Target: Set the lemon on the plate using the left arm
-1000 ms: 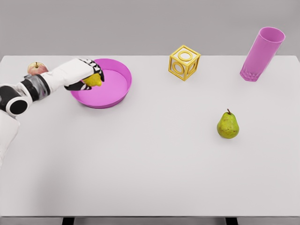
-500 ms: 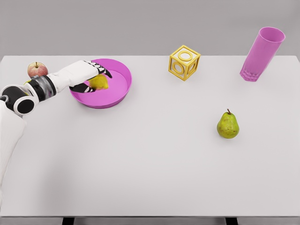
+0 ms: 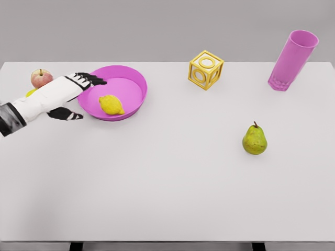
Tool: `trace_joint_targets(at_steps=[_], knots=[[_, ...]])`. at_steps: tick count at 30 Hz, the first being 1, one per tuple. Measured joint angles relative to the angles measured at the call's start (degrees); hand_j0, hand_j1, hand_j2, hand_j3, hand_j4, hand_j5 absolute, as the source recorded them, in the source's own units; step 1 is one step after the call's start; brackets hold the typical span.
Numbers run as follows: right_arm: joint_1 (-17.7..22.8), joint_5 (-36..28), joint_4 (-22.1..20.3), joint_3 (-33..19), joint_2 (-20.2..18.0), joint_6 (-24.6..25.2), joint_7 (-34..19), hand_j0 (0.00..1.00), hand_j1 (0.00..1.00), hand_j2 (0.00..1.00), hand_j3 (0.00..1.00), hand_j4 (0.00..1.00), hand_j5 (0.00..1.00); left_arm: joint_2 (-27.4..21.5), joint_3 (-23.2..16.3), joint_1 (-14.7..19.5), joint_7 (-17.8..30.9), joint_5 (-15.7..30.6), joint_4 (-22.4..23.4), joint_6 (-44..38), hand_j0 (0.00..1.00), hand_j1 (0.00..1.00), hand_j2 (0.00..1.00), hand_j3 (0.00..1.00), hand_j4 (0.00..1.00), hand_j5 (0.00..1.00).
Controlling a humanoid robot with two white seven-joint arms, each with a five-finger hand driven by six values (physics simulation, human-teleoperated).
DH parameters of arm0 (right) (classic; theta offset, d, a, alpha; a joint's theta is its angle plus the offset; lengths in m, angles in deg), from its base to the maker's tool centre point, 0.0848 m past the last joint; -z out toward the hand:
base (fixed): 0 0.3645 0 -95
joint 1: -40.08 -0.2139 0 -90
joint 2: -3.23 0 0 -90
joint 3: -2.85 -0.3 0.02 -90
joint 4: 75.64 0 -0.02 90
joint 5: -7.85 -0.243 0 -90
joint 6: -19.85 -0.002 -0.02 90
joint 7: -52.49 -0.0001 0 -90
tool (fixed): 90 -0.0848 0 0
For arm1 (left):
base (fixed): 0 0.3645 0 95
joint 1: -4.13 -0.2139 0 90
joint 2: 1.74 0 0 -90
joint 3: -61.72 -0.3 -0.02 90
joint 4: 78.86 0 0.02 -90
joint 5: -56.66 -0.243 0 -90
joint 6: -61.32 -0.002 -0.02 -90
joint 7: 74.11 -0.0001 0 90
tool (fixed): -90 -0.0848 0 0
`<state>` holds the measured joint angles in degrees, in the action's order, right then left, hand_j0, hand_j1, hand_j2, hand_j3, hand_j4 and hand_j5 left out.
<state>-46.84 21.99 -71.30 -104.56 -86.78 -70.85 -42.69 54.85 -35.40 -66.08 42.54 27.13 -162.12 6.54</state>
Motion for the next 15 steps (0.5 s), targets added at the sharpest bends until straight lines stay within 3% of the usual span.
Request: trace_joint_targets(at_steps=[5,9,15], knots=[[0.0,0.0,0.0,0.0,0.0,0.0,0.0,1.0,1.0,1.0,1.0,1.0,1.0,-5.8,6.8,-7.6,0.0,7.8,-6.5,-0.1,1.0,1.0,1.0,1.0,1.0,1.0],[0.0,0.0,0.0,0.0,0.0,0.0,0.0,1.0,1.0,1.0,1.0,1.0,1.0,-7.1,9.3,-7.9,0.0,9.7,-8.1,-0.1,1.0,1.0,1.0,1.0,1.0,1.0],[0.0,0.0,0.0,0.0,0.0,0.0,0.0,1.0,1.0,1.0,1.0,1.0,1.0,-7.5,10.0,-8.1,0.0,10.0,-8.6,-0.1,1.0,1.0,1.0,1.0,1.0,1.0]])
